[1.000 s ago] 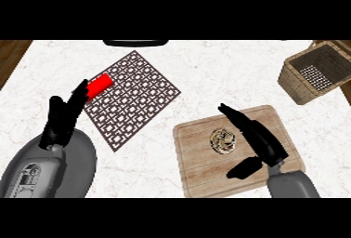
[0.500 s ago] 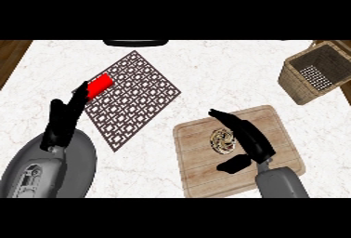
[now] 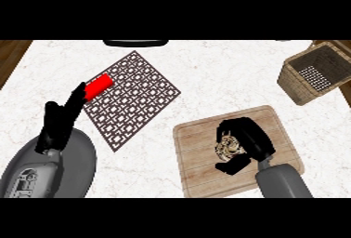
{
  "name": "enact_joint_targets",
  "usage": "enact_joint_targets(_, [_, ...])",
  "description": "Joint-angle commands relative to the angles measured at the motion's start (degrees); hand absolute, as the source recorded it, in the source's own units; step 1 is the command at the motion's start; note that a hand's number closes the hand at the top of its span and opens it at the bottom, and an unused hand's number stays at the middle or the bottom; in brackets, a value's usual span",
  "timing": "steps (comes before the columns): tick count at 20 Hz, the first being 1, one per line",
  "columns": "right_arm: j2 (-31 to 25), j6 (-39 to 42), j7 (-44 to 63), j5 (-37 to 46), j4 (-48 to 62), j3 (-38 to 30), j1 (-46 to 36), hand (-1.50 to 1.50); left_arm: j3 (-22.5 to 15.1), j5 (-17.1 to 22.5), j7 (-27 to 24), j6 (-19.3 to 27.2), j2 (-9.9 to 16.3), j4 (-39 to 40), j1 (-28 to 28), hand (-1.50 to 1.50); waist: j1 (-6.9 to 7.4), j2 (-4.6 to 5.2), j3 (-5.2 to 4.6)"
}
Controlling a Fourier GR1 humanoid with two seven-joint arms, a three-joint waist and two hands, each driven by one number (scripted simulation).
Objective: Pick the cupcake from the cutting board and place it in the basket
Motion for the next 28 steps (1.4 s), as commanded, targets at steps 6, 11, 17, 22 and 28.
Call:
enact_joint_targets(6, [-7.51, 17.82, 18.96, 15.01, -3.21, 6.49, -13.27, 1.50, 0.39, -0.25, -0.52, 0.13, 0.08, 0.92, -0.36, 0.00, 0.28, -0.01, 0.03])
enact_joint_targets(11, [-9.51, 23.45, 17.84, 15.93, -9.30, 6.34, -15.67, 1.50, 0.25, -0.62, 2.18, 0.12, -0.07, 0.21, -1.49, 0.00, -0.05, 0.06, 0.18])
enact_joint_targets(17, [-2.68, 30.74, 22.25, 3.06, -20.17, -4.07, -15.40, 1.50, -0.29, -1.74, 1.23, 1.75, -1.62, 2.16, -2.77, 0.00, -0.78, -0.05, 0.18])
enact_joint_targets(22, [4.61, 35.74, 29.32, -8.66, -30.16, -14.34, -19.10, 1.50, 1.69, -0.86, -1.48, 0.46, 0.52, 3.02, 0.63, 0.00, -1.38, -0.31, 0.13])
enact_joint_targets(28, [6.76, 37.10, 48.03, -22.05, -38.73, -23.43, -29.65, 1.50, -0.01, -0.94, 1.56, 0.67, -0.98, -0.88, 0.36, 0.00, -0.81, -0.57, 0.16])
